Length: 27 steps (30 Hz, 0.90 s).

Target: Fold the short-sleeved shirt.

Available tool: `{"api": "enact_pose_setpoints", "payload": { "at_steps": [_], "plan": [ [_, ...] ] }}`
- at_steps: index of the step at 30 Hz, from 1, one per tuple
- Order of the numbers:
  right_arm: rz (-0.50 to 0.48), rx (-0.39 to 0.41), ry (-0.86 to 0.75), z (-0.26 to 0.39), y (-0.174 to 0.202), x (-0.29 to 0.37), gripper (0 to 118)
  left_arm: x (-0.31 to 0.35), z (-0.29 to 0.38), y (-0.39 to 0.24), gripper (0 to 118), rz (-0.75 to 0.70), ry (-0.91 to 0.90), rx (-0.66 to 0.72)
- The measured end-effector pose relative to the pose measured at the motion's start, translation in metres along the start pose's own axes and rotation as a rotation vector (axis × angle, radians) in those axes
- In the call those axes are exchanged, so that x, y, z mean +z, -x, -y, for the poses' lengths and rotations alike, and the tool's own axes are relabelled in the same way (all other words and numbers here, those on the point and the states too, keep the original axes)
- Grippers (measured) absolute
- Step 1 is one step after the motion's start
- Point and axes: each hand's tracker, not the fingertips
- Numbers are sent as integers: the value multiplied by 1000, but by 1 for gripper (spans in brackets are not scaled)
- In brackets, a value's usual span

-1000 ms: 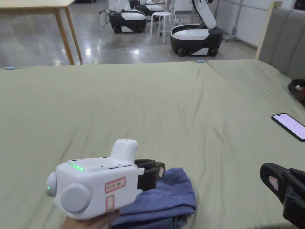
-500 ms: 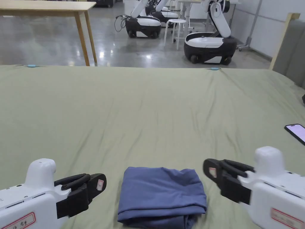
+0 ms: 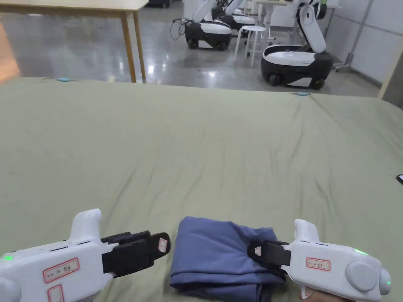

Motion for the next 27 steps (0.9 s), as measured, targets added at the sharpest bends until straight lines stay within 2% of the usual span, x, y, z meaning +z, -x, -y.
{"api": "enact_pose_setpoints", "payload": {
  "at_steps": [1, 3, 4, 11, 15, 16, 17, 18, 19, 20, 22, 26, 27],
  "plan": [
    [13, 19, 4, 0, 3, -1, 0, -12, -2, 6, 118, 18, 41, 35],
    [17, 21, 5, -1, 5, -2, 0, -29, -3, 18, 118, 104, 80, 46],
    [19, 22, 6, -1, 5, -2, 0, -41, -1, 24, 118, 136, 131, 98],
    [21, -14, -21, 5, 4, 0, 0, -122, 0, 56, 118, 191, 302, 361],
    [22, -17, -20, 4, 4, -1, 0, -132, 1, 59, 114, 292, 299, 366],
    [23, -16, -18, 4, 4, -1, 0, -134, -1, 57, 108, 286, 317, 377],
    [24, -13, -16, 3, 4, -1, 0, -133, -1, 55, 88, 250, 310, 370],
    [25, -11, -15, 3, 4, -1, 0, -132, -1, 56, 63, 207, 312, 345],
    [26, -9, -14, 3, 5, 0, 0, -131, -1, 58, 30, 146, 315, 310],
    [21, -10, -15, 3, 4, 0, 0, -131, 1, 63, 30, 125, 318, 298],
    [17, -10, -15, 4, 3, -2, 0, -129, 6, 66, 29, 201, 319, 344],
    [12, -11, -38, 5, 5, 0, 0, -128, -2, 60, 27, 172, 312, 304],
    [-18, 3, -80, 5, 9, 5, 0, -126, -7, 63, 26, 186, 318, 313]
  ]
}}
